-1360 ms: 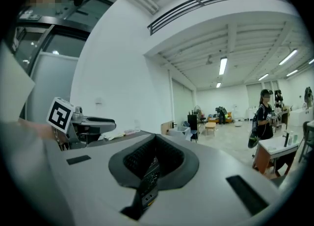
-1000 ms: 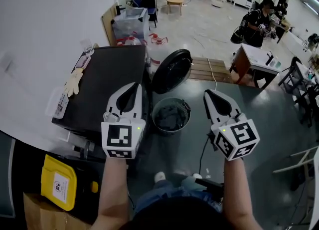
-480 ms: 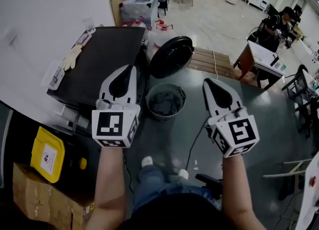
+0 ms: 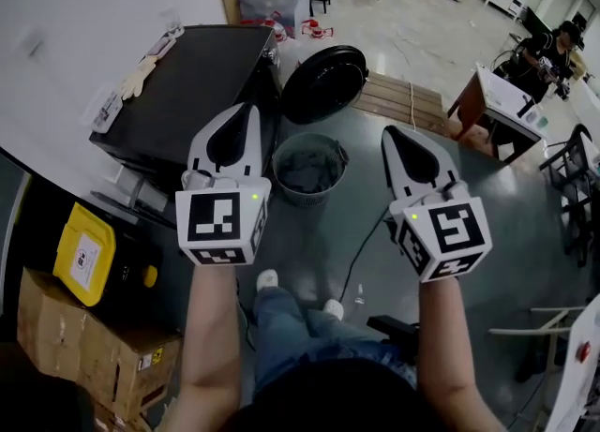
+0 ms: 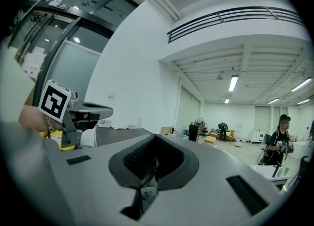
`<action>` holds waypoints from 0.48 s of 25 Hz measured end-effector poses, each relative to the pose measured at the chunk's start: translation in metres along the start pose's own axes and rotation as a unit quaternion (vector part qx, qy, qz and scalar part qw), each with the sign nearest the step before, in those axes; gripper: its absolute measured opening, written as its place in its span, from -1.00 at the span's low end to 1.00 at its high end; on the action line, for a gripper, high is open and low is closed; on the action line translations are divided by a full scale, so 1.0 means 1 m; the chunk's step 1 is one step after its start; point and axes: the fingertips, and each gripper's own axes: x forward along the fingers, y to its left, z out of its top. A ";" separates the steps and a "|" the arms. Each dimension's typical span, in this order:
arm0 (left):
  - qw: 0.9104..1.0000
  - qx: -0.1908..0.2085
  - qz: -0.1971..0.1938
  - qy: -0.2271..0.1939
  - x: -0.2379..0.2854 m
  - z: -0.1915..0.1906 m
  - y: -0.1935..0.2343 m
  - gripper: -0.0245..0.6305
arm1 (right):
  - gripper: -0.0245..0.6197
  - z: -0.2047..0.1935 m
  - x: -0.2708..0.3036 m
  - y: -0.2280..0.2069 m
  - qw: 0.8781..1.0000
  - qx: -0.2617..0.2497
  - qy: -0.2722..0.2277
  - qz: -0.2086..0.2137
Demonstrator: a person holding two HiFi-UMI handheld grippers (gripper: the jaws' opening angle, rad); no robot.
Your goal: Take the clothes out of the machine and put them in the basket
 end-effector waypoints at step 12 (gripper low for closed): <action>0.998 0.045 0.029 0.033 -0.016 0.006 -0.018 -0.93 | -0.91 -0.001 -0.021 -0.007 1.000 -0.015 -0.007 0.014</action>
